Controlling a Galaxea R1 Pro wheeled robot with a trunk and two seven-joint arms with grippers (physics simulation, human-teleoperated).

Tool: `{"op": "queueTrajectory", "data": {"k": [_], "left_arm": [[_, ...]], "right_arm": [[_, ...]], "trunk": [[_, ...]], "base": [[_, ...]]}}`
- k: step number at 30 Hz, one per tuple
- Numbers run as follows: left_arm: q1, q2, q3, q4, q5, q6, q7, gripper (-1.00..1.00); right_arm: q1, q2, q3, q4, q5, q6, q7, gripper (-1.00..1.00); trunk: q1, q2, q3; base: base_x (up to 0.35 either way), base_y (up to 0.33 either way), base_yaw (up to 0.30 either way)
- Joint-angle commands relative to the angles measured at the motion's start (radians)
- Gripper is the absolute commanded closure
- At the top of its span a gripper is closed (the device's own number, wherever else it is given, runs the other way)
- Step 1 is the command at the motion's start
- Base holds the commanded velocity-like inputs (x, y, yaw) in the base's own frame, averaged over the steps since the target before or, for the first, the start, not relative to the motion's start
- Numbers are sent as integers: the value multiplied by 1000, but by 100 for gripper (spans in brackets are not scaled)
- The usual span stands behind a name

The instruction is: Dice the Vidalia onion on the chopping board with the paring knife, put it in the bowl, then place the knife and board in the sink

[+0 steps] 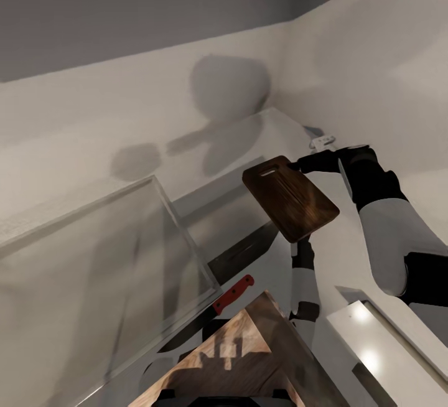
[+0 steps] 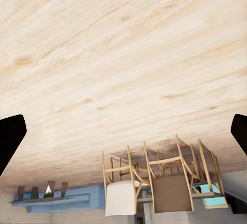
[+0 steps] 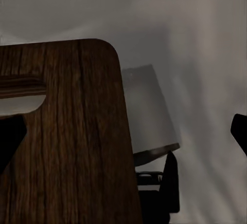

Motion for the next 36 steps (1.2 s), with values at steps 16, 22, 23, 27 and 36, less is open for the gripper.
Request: {"op": "queueTrajectory", "data": {"k": [16, 22, 23, 27, 36], "left_arm": [[1, 1, -5, 15, 8, 6, 4, -100], [1, 0, -5, 15, 8, 6, 5, -100], [1, -1, -5, 15, 8, 6, 4, -100], [1, -4, -5, 15, 8, 6, 5, -100], [1, -6, -5, 15, 8, 6, 5, -100]], "right_arm": [[-1, 31, -4, -5, -54, -4, 9, -100], [-1, 28, -4, 3, -53, -56, 8, -100], [-1, 27, -4, 5, -53, -74, 8, -100], [-1, 26, -4, 7, -53, -91, 10, -100], [-1, 27, -4, 9, -54, -94, 9, -100]], "trunk": [[1, -2, -1], [1, -2, -1], [1, -2, -2], [1, -2, -5], [1, -2, -18]], "base": [[0, 0, 0], [0, 0, 0], [0, 0, 0], [0, 0, 0], [0, 0, 0]]}}
